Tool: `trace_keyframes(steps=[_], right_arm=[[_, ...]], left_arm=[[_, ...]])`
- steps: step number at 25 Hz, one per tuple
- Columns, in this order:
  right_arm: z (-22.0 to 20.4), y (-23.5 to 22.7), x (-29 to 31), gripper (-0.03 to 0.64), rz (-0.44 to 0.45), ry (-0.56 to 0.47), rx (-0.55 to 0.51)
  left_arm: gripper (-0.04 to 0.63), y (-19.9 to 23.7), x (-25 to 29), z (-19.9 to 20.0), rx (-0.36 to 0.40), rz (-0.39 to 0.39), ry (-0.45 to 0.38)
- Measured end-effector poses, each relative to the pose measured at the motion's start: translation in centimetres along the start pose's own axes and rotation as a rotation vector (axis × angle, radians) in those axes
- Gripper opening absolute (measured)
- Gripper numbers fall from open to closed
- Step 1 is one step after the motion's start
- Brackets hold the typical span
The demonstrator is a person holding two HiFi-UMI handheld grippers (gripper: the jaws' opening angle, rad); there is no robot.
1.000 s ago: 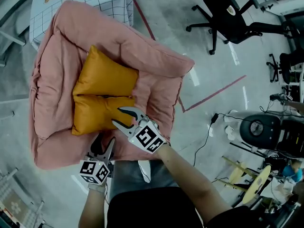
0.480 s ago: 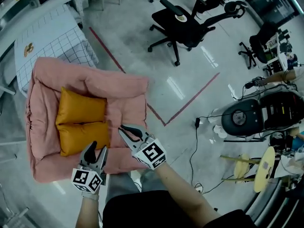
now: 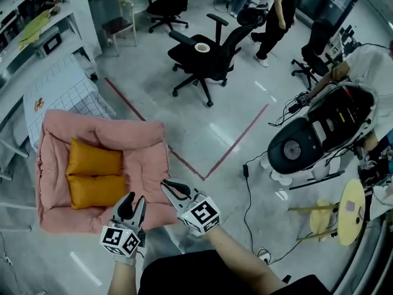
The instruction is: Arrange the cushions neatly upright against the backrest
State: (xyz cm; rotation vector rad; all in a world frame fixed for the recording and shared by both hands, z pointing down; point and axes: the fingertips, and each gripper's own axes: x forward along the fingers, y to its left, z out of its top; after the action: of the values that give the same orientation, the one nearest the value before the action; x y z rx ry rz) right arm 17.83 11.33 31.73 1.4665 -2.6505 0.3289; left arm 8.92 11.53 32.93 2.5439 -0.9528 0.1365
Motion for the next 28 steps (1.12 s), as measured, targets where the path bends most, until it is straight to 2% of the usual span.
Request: trace_keyframes(steps=[6,10,21,28], right_arm=[[2.5,-0.3,-8.2,0.037,-0.020,-0.030,-0.006],[4.7,-1.3,-11.8,0.037,-0.067,-0.066,0.013],[8.4,-2.8,-14.6,0.028,-0.221,-0.132,-0.029],[8.8,-3.8,-13.9,0.026,-0.256,-0.139,-0.032]], left_arm=[[0.150,-9.9,0.3,3.4,0.081,-0.104,-0.045],[0.143,-14.0,0.5,5.4,0.144,-0.193,-0.047],[0.137,-17.0,2.6,8.7,0.207,-0.377,-0.046],[0.137,-16.8,3.2,9.6,0.223,-0.403,-0.050]])
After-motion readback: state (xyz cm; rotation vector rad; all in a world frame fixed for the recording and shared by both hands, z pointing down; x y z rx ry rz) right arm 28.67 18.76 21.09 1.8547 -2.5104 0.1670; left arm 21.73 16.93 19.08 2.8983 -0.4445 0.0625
